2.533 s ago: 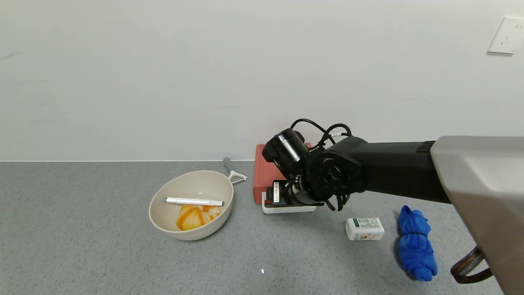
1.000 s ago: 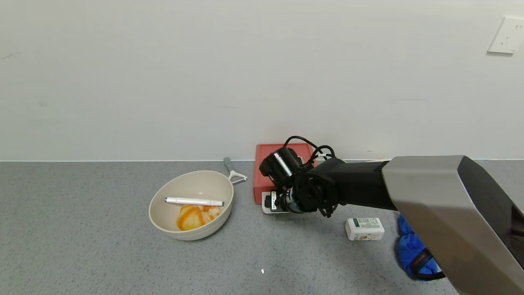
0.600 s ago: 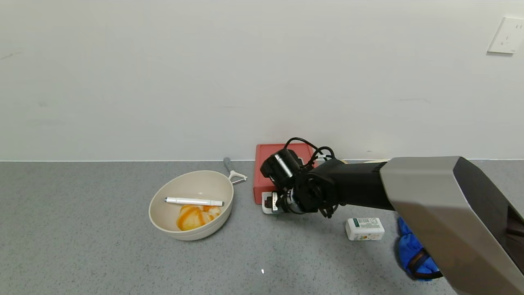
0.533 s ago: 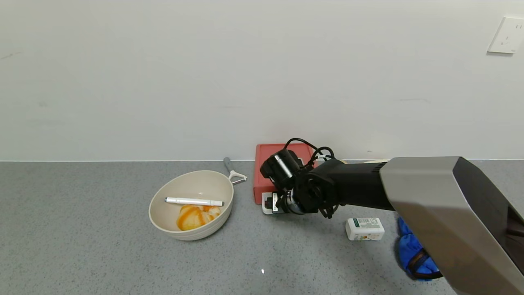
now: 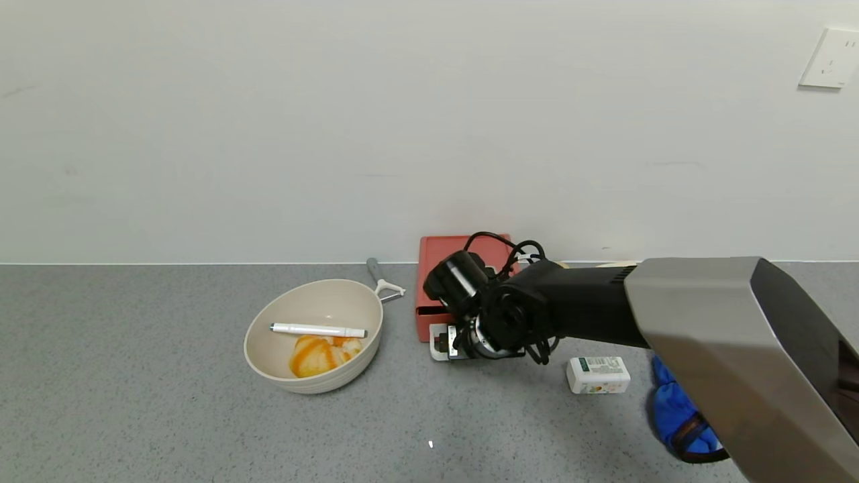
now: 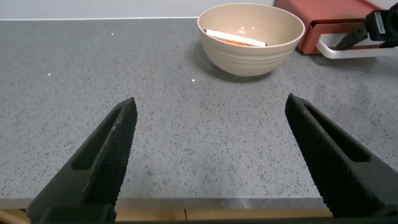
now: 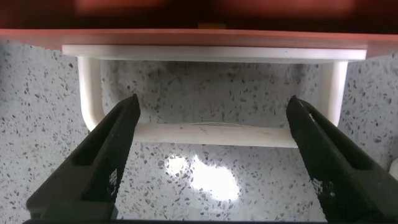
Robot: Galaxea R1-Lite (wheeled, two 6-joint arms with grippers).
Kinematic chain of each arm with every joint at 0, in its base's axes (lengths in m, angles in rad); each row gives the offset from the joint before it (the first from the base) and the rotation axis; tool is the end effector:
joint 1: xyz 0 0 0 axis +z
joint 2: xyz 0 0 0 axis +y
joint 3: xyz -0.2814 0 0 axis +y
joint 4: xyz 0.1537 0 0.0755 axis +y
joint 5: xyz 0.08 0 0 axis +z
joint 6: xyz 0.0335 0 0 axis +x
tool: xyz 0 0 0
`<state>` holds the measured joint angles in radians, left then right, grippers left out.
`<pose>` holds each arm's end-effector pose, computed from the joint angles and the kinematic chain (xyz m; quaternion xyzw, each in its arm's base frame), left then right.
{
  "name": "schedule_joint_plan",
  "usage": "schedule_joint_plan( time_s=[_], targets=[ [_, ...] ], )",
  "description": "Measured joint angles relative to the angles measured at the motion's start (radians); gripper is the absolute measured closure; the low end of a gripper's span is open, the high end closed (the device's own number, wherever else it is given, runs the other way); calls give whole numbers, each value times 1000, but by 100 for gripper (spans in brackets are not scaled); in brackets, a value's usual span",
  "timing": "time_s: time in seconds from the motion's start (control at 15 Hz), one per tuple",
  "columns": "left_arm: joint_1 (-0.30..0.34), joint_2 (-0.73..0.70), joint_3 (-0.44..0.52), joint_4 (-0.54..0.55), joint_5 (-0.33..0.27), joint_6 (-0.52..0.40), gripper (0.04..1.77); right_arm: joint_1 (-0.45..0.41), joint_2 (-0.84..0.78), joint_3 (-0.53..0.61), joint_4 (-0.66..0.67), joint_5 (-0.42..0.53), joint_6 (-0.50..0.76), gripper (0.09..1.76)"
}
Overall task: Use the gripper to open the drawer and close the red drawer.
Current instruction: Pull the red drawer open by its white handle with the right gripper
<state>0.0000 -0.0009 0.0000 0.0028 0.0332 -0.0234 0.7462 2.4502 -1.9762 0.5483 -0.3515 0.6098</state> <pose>-0.0143 0.0011 0.0752 -0.0117 0.0008 0.0166 0.9998 0.3354 0.2944 0.0813 0.0133 0.4494 0.0378 0.8924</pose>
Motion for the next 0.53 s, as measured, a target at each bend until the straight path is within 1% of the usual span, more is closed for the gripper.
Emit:
schedule_joint_plan(
  time_s=[0.13, 0.33, 0.53],
  targets=[
    [0, 0, 0, 0, 0, 0, 9, 11, -1, 1, 29, 0, 28, 14],
    [0, 0, 0, 0, 0, 0, 9, 27, -10, 7, 93, 36, 64, 14],
    [0, 0, 0, 0, 0, 0, 9, 36, -21, 11, 140, 51, 89, 14]
  ],
)
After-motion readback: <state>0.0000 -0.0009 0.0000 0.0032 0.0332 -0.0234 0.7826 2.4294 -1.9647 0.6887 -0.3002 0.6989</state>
